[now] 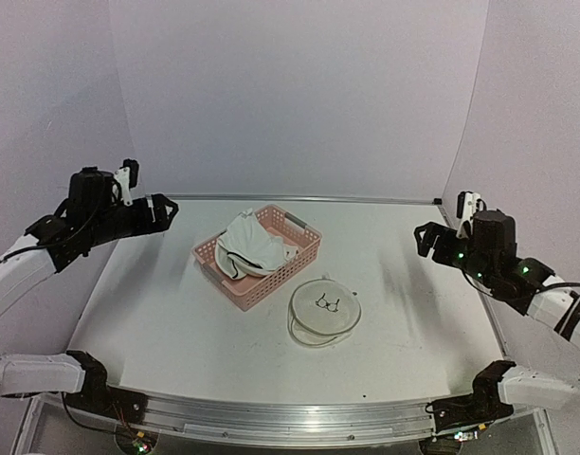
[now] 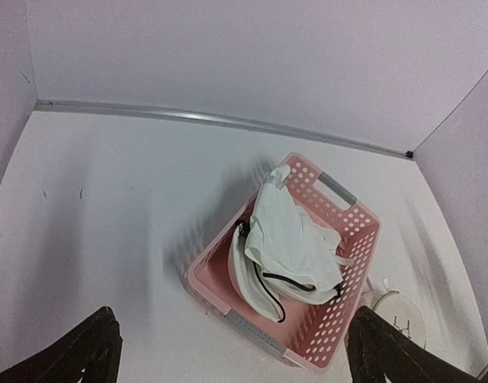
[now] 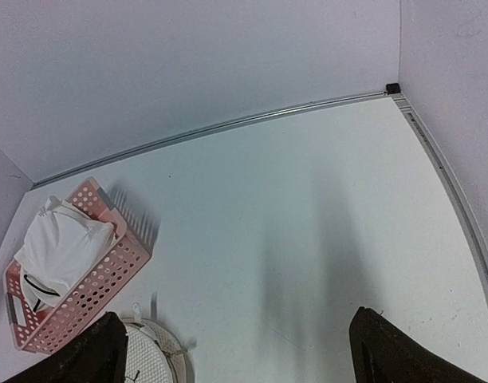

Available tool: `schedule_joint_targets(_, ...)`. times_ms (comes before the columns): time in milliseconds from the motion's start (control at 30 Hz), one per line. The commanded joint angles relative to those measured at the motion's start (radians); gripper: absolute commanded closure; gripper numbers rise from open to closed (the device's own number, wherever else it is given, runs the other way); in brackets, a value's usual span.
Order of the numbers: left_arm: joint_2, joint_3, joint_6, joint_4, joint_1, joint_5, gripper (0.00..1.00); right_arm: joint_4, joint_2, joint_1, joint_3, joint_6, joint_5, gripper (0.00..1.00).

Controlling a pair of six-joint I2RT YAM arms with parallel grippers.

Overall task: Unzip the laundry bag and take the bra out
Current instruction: Reset both arms

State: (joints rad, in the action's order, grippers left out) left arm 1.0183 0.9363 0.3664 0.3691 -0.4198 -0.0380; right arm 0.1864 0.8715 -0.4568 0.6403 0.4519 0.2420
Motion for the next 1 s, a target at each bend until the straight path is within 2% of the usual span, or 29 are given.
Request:
schedule_joint_targets(0,-0.168,-0.035,-0.047,-0.018,-0.001,-0.023,0.01,0.023,-0.083,-0.004,-0.027,0.020,0.026,0.02)
schedule_joint_targets(233,-0.384,-0.105,-0.143,-0.018,-0.001,0.017,0.01,0.040,-0.193,-0.003,-0.030,0.028,-0.028,0.02)
schedule_joint_targets(400,-0.472,-0.119,-0.176,-0.021,-0.001,0.117,0.00,0.100,-0.227,-0.004,0.037,-0.022,-0.131,0.02)
schedule_joint_targets(533,-0.507,-0.142,-0.204,-0.031,-0.001,0.116,0.01,0.113,-0.263,-0.004,0.054,-0.090,-0.119,0.02)
schedule_joint_targets(967,-0.563,-0.193,-0.211,-0.053,-0.001,0.122,0.00,0.119,-0.303,-0.004,0.030,-0.113,-0.055,0.02)
